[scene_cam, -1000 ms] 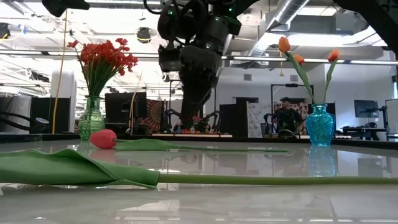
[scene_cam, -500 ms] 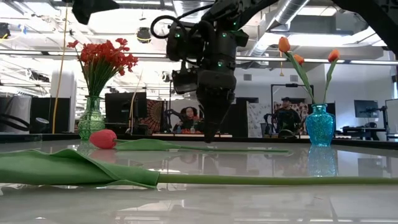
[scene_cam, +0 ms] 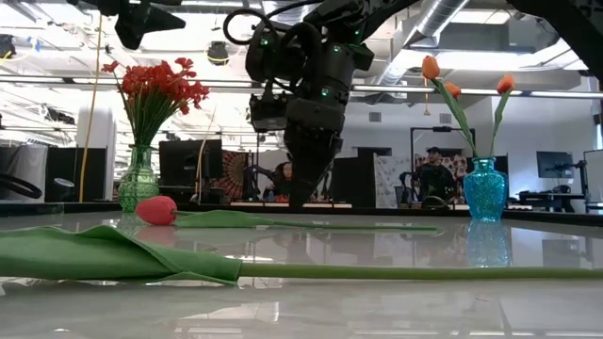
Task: Sort flowers into vase by color
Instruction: Put the top pink tulip into the bottom blue vase
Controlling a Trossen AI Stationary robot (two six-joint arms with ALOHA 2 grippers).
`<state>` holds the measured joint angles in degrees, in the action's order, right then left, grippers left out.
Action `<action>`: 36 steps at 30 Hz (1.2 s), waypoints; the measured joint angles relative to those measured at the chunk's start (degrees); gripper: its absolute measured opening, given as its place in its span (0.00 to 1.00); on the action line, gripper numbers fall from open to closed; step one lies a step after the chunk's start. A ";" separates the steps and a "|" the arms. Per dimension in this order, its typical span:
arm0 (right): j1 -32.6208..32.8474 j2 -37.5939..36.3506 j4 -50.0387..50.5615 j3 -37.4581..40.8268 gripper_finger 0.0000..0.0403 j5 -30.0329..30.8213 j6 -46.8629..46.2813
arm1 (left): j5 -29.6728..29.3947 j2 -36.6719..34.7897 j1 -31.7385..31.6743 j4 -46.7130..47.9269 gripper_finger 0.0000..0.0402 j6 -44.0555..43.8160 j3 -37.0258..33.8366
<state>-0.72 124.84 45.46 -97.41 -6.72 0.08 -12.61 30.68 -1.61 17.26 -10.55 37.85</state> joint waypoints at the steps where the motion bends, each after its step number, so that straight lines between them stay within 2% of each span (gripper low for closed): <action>1: 0.26 0.00 -0.84 0.22 0.44 -0.05 0.00 | 0.01 0.05 0.00 0.10 0.50 -0.02 0.00; 9: 2.29 -0.07 -5.59 4.49 0.44 1.75 -1.14 | 0.16 0.11 0.00 0.07 0.50 -0.45 0.00; 15: 4.02 -0.31 -6.80 6.76 0.42 9.52 -3.13 | 1.50 0.33 0.00 0.07 0.50 -0.46 0.00; 20: 5.50 -0.28 -7.70 6.84 0.31 11.40 -3.29 | 1.97 0.43 0.00 0.08 0.50 -0.59 0.00; 27: 6.52 -0.24 -6.85 6.86 0.05 11.09 -5.65 | 1.99 0.42 0.00 0.03 0.50 -0.61 0.00; 36: 4.64 -2.80 -4.72 5.94 0.04 7.74 -10.65 | 2.72 -1.00 0.00 -0.15 0.50 0.87 0.00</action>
<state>3.92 122.04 40.75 -91.47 1.02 -10.57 -9.89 29.68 -1.61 17.10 -9.68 37.85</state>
